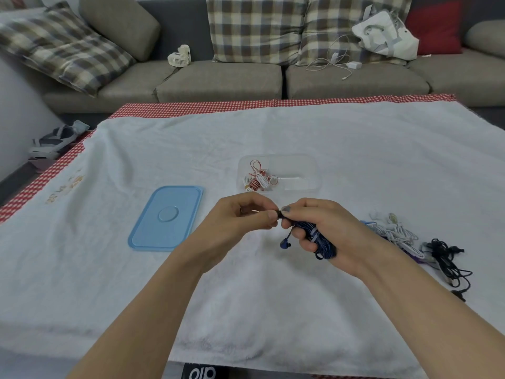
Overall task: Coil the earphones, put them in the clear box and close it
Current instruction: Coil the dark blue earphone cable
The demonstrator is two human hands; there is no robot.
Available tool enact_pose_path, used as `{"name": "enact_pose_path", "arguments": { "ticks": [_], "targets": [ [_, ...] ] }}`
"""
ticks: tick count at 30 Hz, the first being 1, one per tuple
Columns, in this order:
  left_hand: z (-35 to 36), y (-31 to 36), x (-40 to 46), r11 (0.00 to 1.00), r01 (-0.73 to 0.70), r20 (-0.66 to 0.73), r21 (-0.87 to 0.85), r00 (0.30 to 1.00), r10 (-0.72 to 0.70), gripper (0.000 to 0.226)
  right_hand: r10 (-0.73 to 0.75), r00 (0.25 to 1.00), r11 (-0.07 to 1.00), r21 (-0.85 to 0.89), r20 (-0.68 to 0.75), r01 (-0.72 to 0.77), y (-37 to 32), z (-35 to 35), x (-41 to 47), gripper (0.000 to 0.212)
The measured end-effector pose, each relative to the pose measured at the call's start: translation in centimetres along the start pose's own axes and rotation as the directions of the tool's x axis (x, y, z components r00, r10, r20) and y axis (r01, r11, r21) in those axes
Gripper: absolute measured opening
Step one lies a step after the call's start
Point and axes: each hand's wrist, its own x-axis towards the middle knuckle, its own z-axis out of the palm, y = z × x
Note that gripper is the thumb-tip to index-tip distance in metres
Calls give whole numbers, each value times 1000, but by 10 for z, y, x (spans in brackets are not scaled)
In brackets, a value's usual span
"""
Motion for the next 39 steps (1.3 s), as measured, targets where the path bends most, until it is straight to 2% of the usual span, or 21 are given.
{"name": "enact_pose_path", "arguments": {
  "ticks": [4,9,14,16,19,22,25,30,33,36,39],
  "targets": [
    [1,0,2,997,51,42,-52,998,-48,7,-3,1000,1000,4,-15,3,0,1,-1,7],
    [2,-2,6,965,165,120,-203,982,-143,6,12,1000,999,37,-19,-11,3,2,0,8],
    [5,0,4,998,-14,-38,57,999,16,9,45,999,996,77,-31,-42,4,3,3,11],
    [3,1,4,998,-10,-46,58,999,13,9,38,999,997,74,-30,-36,4,5,2,12],
    [3,2,4,992,95,-3,-87,995,-96,4,27,999,996,90,-28,-24,5,9,2,12],
    [4,1,5,948,194,58,-252,981,-185,12,19,999,995,100,-30,-16,5,10,1,10],
    [7,0,6,931,225,58,-289,974,-217,11,32,999,996,80,-33,-29,8,9,2,12],
    [8,-2,7,954,172,27,-247,985,-171,10,71,997,986,154,-22,-67,8,9,5,13],
    [10,-3,8,972,146,-29,-185,988,-154,22,98,995,972,218,-12,-93,8,11,7,15],
    [10,-5,10,971,183,-48,-155,980,-192,34,102,995,965,241,3,-100,7,13,8,12],
    [11,-7,9,958,266,8,-103,964,-267,33,87,996,954,289,-19,-77,5,14,10,8]
  ]
}}
